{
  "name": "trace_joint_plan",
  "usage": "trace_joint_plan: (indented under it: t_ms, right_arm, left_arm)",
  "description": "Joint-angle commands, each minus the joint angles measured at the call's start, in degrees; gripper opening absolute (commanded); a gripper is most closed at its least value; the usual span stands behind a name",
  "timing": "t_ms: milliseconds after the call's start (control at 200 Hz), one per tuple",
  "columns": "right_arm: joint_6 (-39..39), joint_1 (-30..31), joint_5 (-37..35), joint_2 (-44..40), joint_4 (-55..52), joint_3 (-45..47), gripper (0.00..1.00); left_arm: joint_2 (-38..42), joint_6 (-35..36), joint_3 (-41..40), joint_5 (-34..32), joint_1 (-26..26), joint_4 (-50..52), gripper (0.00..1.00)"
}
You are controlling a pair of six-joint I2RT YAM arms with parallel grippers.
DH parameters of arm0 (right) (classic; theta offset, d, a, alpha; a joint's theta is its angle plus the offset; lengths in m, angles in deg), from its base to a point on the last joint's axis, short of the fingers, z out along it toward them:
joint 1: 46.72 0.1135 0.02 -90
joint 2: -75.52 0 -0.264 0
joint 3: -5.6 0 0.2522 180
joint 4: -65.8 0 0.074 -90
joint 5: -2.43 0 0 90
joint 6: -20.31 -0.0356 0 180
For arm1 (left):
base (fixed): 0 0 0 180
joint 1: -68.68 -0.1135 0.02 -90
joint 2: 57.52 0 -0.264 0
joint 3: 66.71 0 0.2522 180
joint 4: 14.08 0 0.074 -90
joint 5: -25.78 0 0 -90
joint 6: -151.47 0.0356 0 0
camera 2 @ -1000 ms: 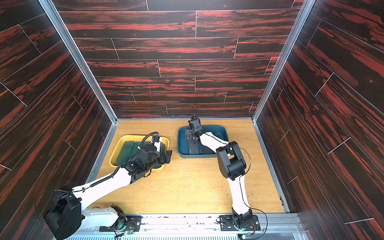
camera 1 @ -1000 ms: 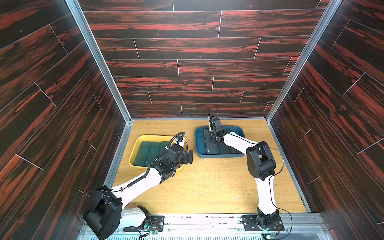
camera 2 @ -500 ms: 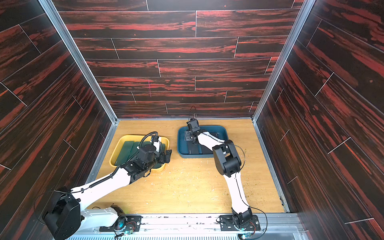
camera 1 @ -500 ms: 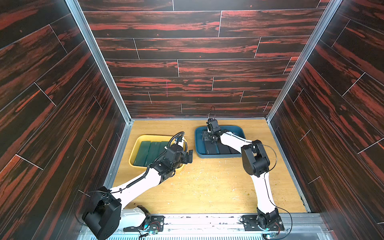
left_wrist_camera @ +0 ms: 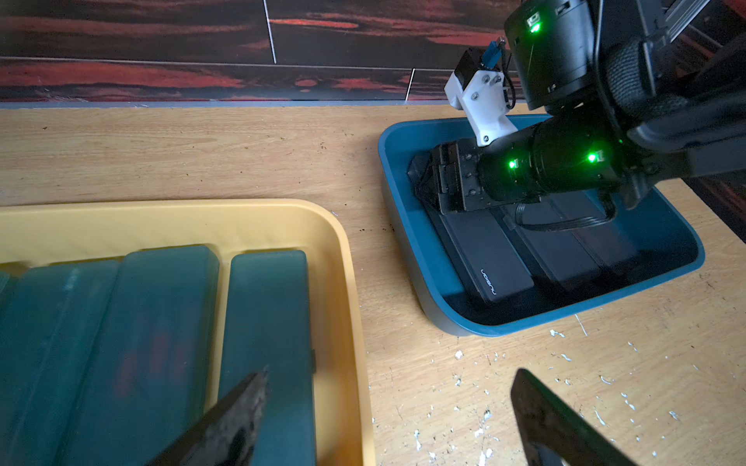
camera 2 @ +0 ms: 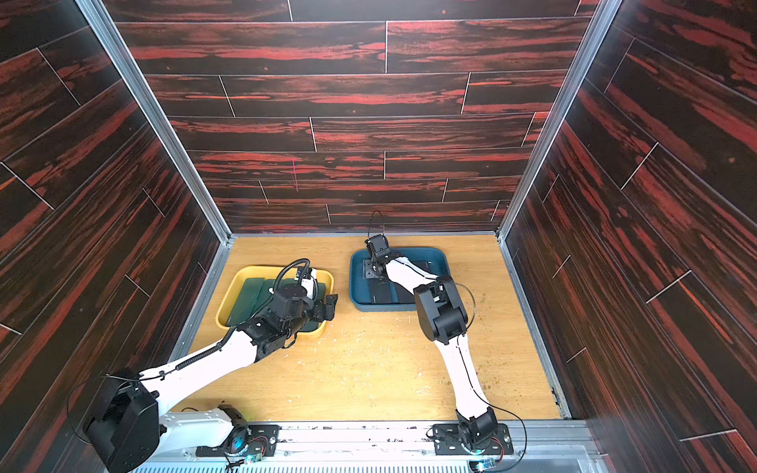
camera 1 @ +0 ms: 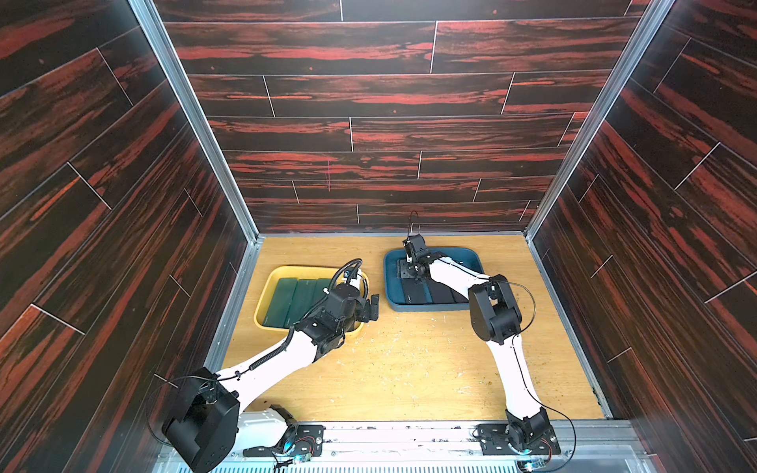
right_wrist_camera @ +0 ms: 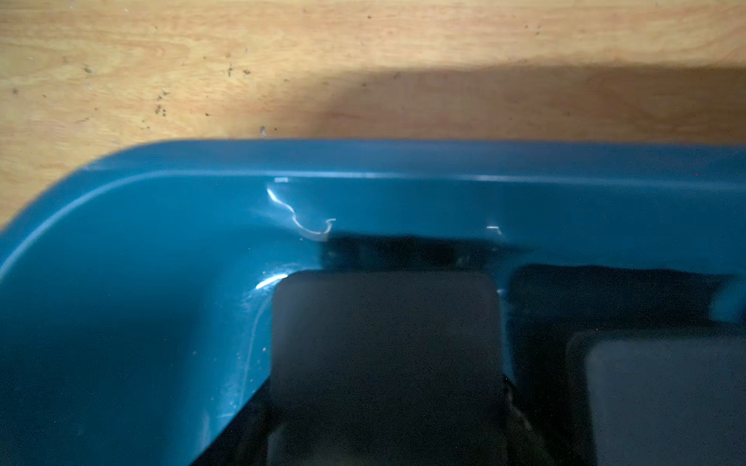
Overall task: Place the pencil cases by color into the storage box
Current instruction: Place the pencil case at the storage box.
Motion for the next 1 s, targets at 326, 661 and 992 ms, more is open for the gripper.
trace_joint_plan:
  t_ms: [326,661,992]
  right_arm:
    - [1.2,0.3,1.7,3.6,-5.9,-6.4,0.85]
    - [5.0,0.2,2.8,-6.7,-4.1,-5.1,0.89]
    - [8.9,0.2,2.7,-25.2,4.1,10.8,0.89]
  left_arm:
    - [0.9,-0.7,-0.3,0.2,-0.5,0.4,0.95]
    - [0.6,-3.6,1.4,-2.0,-0.9,5.3,0.95]
    - [0.6,-5.9,4.4,-5.4,-2.0,12.4,0.95]
